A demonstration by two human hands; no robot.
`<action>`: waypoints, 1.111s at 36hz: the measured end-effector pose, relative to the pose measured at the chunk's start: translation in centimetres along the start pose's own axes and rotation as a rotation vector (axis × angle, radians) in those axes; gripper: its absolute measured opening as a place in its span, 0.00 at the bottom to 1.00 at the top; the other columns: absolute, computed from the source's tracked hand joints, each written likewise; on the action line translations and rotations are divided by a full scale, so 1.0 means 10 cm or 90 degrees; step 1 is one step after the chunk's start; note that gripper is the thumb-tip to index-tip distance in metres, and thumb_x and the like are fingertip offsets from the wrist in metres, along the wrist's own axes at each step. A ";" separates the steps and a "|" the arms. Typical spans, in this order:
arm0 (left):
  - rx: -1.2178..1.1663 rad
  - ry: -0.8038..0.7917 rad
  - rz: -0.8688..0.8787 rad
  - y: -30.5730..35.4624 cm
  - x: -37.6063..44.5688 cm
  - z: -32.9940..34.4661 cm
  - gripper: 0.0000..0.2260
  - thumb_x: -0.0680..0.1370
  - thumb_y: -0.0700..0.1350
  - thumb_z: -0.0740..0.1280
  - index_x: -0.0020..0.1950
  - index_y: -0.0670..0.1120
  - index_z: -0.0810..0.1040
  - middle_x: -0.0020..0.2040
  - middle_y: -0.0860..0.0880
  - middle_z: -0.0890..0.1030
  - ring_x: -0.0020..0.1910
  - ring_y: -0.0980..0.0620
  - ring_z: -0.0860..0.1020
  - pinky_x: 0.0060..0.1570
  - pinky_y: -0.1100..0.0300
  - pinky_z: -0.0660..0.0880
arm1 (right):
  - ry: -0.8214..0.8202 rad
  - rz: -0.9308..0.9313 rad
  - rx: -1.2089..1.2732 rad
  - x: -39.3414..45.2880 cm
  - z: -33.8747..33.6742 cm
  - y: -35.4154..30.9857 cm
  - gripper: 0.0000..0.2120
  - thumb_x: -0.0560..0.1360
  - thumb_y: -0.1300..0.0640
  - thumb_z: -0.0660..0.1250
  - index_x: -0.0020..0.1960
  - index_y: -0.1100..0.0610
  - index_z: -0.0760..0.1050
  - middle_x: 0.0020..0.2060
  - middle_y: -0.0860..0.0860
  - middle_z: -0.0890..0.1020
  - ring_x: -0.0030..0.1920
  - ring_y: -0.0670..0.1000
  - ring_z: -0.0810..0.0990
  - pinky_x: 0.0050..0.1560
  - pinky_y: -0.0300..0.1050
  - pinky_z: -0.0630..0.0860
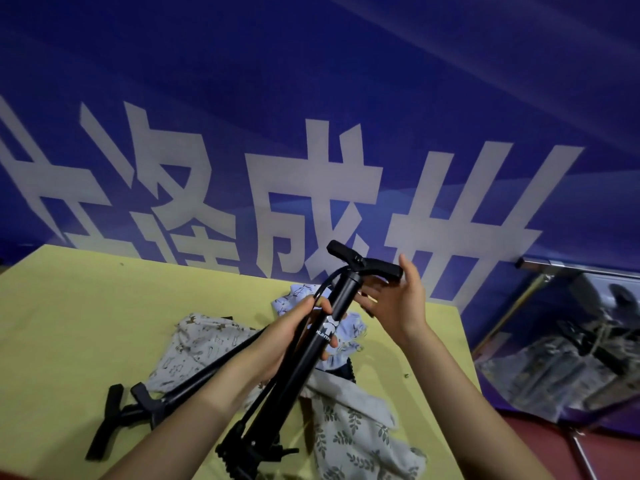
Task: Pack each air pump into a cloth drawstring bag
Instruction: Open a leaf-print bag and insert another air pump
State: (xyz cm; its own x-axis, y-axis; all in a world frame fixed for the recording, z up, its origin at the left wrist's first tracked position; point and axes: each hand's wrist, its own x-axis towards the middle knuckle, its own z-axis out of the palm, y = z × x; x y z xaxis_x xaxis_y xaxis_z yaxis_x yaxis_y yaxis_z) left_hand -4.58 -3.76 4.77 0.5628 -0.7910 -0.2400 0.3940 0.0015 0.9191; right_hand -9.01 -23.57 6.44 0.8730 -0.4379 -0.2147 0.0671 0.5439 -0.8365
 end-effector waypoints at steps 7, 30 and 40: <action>0.297 0.003 0.025 0.00 -0.07 -0.07 0.14 0.83 0.55 0.55 0.50 0.49 0.76 0.43 0.50 0.80 0.37 0.52 0.78 0.39 0.61 0.72 | -0.031 0.122 -0.110 0.16 -0.26 -0.02 0.25 0.79 0.42 0.56 0.52 0.62 0.81 0.45 0.58 0.84 0.45 0.55 0.82 0.57 0.54 0.75; 0.497 -0.098 -0.079 -0.32 -0.27 -0.14 0.12 0.84 0.53 0.54 0.55 0.51 0.76 0.59 0.48 0.76 0.50 0.55 0.78 0.54 0.63 0.72 | -0.139 0.260 -0.193 0.25 -0.17 0.20 0.11 0.79 0.56 0.62 0.43 0.61 0.78 0.38 0.54 0.82 0.40 0.51 0.82 0.45 0.43 0.73; 0.300 -0.048 -0.113 -0.45 -0.26 -0.18 0.14 0.83 0.53 0.54 0.68 0.64 0.65 0.61 0.67 0.68 0.43 0.75 0.75 0.40 0.78 0.71 | -0.143 0.054 -0.377 0.15 -0.13 0.18 0.15 0.77 0.55 0.66 0.52 0.67 0.80 0.46 0.53 0.83 0.49 0.48 0.82 0.55 0.45 0.74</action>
State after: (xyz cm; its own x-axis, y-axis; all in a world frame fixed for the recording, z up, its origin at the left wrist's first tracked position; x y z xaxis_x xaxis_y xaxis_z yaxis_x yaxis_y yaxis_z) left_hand -6.46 -0.62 0.67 0.4563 -0.7956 -0.3986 0.0994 -0.3996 0.9113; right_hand -8.23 -24.17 3.93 0.9480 -0.2149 -0.2349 -0.2287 0.0535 -0.9720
